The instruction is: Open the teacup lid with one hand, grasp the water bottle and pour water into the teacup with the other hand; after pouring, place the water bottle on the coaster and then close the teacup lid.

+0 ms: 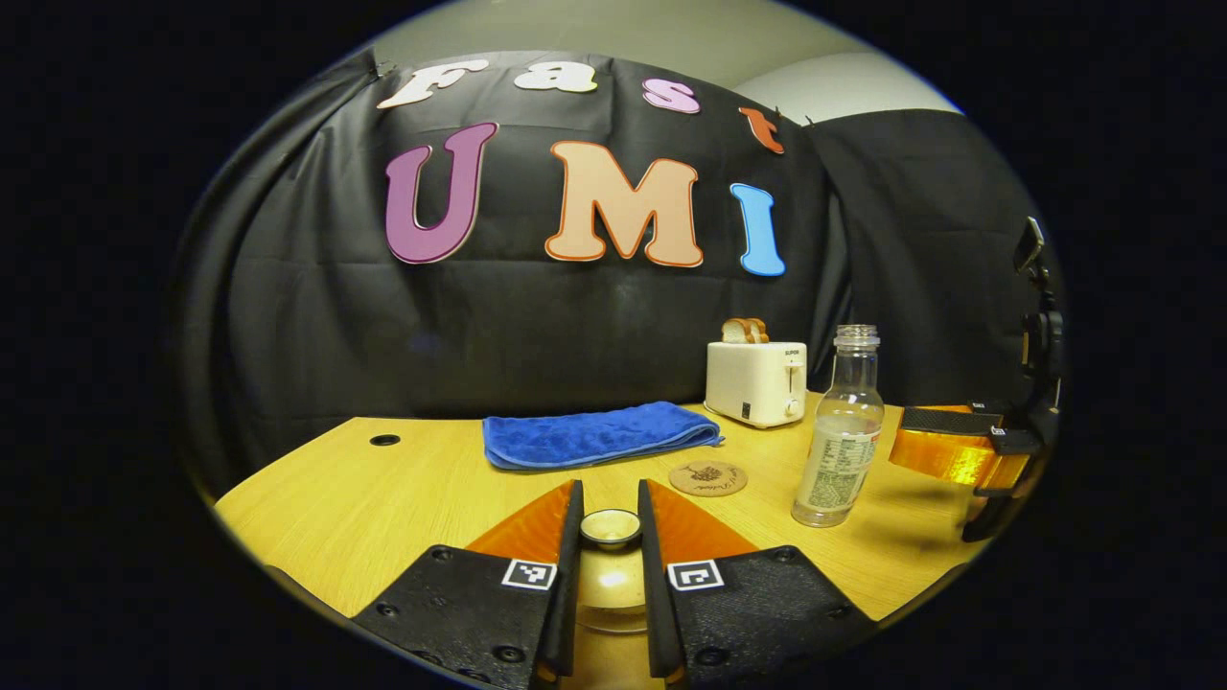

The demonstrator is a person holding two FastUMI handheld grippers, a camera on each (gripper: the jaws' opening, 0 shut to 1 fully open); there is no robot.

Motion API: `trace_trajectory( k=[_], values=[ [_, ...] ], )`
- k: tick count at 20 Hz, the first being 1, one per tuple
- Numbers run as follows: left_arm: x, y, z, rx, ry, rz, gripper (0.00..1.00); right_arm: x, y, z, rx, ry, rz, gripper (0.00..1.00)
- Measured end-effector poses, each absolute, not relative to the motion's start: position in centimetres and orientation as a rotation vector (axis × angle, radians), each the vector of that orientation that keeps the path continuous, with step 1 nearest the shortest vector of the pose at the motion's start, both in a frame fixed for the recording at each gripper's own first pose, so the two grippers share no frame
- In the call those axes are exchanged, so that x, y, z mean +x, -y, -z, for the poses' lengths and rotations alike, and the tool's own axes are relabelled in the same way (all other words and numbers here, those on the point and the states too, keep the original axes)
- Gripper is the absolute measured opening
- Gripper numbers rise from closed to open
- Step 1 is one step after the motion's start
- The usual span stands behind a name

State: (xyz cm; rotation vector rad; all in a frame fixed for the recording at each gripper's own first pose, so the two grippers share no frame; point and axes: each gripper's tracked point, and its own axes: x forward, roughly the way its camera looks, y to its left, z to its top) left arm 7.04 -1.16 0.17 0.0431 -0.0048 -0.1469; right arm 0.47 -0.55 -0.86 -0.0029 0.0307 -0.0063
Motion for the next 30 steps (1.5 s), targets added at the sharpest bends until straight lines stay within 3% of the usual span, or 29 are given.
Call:
trace_trajectory(
  k=[6,7,8,16,18,28,30],
  values=[
    [5.1,-2.0,-0.7,0.043,0.037,0.052,0.28,0.6,0.6,0.9,-0.003,-0.033,0.006,0.87],
    [4.9,-2.5,-0.5,0.043,0.032,0.03,0.27,0.6,0.6,1.0,-0.003,-0.034,0.006,0.83],
    [4.4,-3.0,-0.7,0.044,0.036,0.013,0.28,0.6,0.5,1.0,-0.003,-0.033,0.003,0.87],
    [2.6,-5.4,-0.7,0.043,0.039,-0.023,0.28,2.2,1.1,1.2,-0.003,-0.045,0.02,0.82],
    [2.4,-6.1,-0.8,0.042,0.039,-0.032,0.27,2.7,1.2,1.5,-0.003,-0.052,0.019,0.87],
    [2.2,-6.9,-0.8,0.044,0.039,-0.025,0.27,5.9,1.4,3.1,-0.007,-0.156,0.03,0.86],
    [2.3,-7.0,-0.8,0.044,0.039,-0.023,0.27,6.5,1.4,3.6,-0.009,-0.18,0.033,0.94]
  ],
)
